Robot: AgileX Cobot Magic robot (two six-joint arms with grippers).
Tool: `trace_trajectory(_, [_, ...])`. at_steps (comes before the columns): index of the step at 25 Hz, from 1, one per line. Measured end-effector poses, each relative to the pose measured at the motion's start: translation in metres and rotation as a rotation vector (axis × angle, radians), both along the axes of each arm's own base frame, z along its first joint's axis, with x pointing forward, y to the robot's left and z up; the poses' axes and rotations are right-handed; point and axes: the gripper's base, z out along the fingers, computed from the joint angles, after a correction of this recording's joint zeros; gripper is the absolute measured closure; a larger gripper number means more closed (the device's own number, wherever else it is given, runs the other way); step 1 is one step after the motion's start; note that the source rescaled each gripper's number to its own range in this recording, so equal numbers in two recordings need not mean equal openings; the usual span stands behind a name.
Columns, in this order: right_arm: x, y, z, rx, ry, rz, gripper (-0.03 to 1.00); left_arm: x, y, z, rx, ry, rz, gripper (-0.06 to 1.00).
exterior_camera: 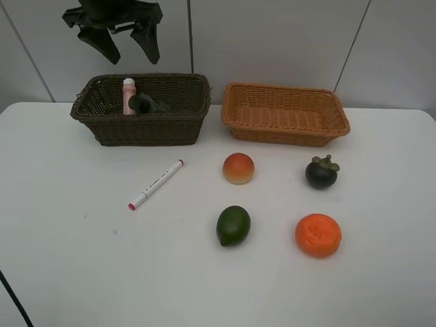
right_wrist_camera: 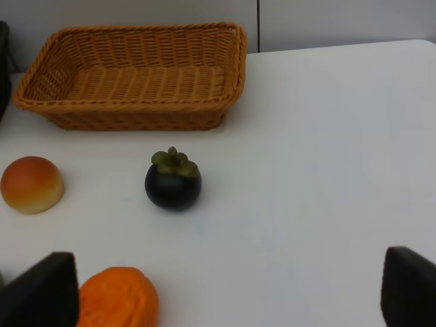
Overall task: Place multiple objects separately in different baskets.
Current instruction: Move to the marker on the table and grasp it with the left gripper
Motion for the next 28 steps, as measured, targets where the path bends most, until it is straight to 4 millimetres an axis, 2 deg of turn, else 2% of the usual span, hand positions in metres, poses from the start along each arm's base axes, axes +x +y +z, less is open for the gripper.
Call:
trace_trajectory(3, [0.0, 0.0, 0.0, 0.0, 0.0, 0.0, 0.03, -0.026, -0.028, -0.004, 0.046, 0.018, -0.135, 0.04])
trace_trajectory(6, [0.0, 0.0, 0.0, 0.0, 0.0, 0.0, 0.03, -0.052, -0.046, -0.02, 0.102, 0.076, -0.214, 0.04])
trace_trajectory(9, [0.0, 0.0, 0.0, 0.0, 0.0, 0.0, 0.03, -0.073, -0.056, -0.048, 0.161, 0.174, -0.283, 0.04])
trace_trajectory(12, [0.0, 0.0, 0.0, 0.0, 0.0, 0.0, 0.03, -0.092, -0.052, -0.082, 0.216, 0.287, -0.308, 0.04])
trace_trajectory(16, [0.0, 0.0, 0.0, 0.0, 0.0, 0.0, 0.03, -0.101, -0.045, -0.117, 0.226, 0.273, -0.311, 0.04])
trace_trajectory(19, [0.0, 0.0, 0.0, 0.0, 0.0, 0.0, 0.03, -0.104, -0.043, -0.135, 0.211, 0.221, -0.316, 0.04])
trace_trajectory(28, [0.0, 0.0, 0.0, 0.0, 0.0, 0.0, 0.03, -0.11, -0.037, -0.172, 0.209, 0.127, -0.328, 0.04])
